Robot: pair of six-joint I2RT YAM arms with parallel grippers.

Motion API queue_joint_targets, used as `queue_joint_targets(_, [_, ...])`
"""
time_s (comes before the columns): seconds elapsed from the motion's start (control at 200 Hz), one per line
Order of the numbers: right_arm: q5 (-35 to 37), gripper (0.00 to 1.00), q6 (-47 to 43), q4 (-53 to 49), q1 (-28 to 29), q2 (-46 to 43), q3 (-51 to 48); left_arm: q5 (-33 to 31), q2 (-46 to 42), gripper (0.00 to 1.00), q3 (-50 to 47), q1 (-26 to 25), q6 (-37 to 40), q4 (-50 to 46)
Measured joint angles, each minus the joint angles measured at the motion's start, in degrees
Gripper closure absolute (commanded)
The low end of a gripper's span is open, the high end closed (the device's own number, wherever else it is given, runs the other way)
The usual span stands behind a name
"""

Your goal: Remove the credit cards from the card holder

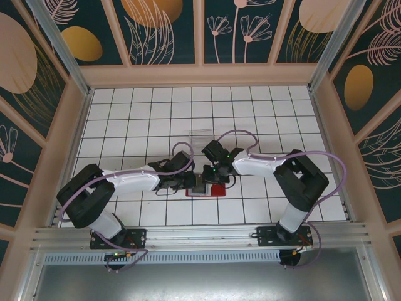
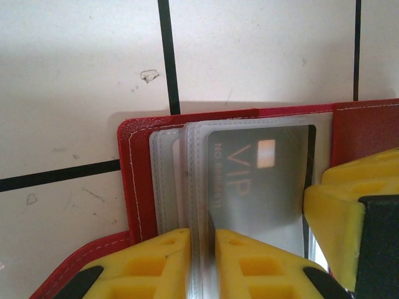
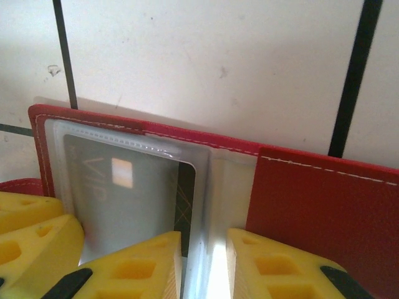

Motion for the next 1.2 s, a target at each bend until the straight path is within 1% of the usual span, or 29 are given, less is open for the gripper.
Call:
queue_joint_targets(0.39, [1.8,0.78,0.1,-0.8,0.0,-0.1,0.1,-0.6,0.0,0.8,0.0,-0.1,0.0,-0.1])
queue_joint_targets(0.561, [1.8,0.72,1.2,-0.7,0.0,-1.2,-0.5,-0.6,0.0,0.81,0.0,-0.1,0.0,-0.1])
queue_joint_targets(0.716, [0.7,0.72,1.9,0.0,-0.4,-3.6,-2.3,-0.6,0.0,0.81,0.0,-0.1,0.0,-0.1])
queue_joint_targets(1.201, [-1.6,0.66,2.8,3.0,-0.4,-2.8,-3.4,-0.6,0.0,0.81,0.0,-0.2,0.0,0.0])
